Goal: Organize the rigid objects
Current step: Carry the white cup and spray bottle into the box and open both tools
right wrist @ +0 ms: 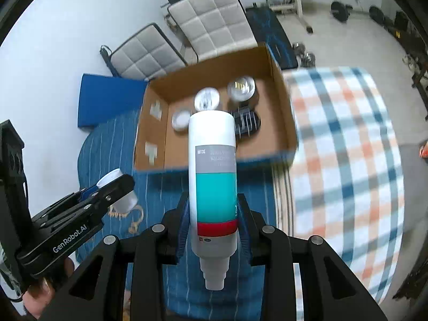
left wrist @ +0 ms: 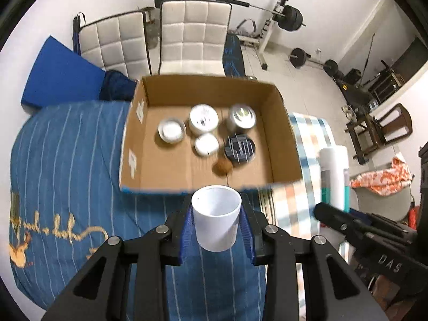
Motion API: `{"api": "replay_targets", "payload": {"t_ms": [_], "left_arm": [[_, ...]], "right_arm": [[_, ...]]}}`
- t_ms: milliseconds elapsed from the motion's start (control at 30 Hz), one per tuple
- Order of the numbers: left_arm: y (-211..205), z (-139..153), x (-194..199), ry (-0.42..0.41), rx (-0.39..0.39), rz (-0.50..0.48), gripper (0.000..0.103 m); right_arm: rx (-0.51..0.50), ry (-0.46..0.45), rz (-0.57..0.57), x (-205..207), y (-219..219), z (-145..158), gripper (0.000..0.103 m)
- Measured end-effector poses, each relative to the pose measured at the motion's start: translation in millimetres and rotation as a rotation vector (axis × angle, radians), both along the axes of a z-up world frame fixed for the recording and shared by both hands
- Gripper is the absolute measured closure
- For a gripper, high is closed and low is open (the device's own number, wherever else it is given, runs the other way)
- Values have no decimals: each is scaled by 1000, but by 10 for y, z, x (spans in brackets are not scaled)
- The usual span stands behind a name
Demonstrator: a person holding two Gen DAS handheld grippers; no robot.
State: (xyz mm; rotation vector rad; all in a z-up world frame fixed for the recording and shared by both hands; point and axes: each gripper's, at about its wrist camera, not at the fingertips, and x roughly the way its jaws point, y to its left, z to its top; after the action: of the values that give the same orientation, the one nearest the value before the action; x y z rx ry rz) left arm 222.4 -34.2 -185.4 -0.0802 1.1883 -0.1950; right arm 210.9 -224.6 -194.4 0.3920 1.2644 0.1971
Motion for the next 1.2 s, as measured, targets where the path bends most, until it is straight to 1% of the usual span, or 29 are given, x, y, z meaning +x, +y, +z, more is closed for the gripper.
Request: {"api": "replay_targets", "payload": {"t_ms": [100, 233, 333, 400, 533, 600, 633, 733, 867, 900, 1000, 1133, 1200], "left_arm": [[53, 0, 269, -16, 16, 12, 74], [132, -106, 630, -7, 36, 32, 74], [195, -255, 891, 11, 55, 46, 74], [222, -373, 1023, 27, 69, 53, 74], [278, -702, 1292, 90, 96, 64, 74], [299, -917, 1413, 137, 103, 64, 74], [312, -1065, 1476, 168, 112, 65, 74], [344, -1389, 1585, 236, 125, 70, 74], [393, -1876, 1713, 358, 123, 79, 74], [397, -1954, 1732, 374, 128, 79, 74], [395, -2146, 1780, 413, 146, 77, 74], [390, -2252, 1813, 431, 158, 77, 73], [383, -2285, 1830, 431, 165, 77, 73]], "right_arm": [[-41, -22, -11, 292, 21, -73, 68], [-107, -9, -22, 723, 44, -261, 68], [-153, 22, -34, 1020, 79, -514, 68], [-186, 49, -35, 1211, 112, -739, 68], [-250, 117, -27, 1525, 203, -1180, 68], [-289, 146, -19, 1657, 260, -1402, 68], [-313, 161, -20, 1714, 283, -1504, 68], [-361, 194, -18, 1832, 333, -1746, 68], [-443, 230, -5, 1933, 407, -1953, 68], [-457, 237, -2, 1951, 417, -1991, 68], [-501, 265, -1, 2012, 431, -2132, 68], [-532, 296, -18, 2080, 362, -2269, 68], [-543, 304, -17, 2099, 362, -2283, 68]]}}
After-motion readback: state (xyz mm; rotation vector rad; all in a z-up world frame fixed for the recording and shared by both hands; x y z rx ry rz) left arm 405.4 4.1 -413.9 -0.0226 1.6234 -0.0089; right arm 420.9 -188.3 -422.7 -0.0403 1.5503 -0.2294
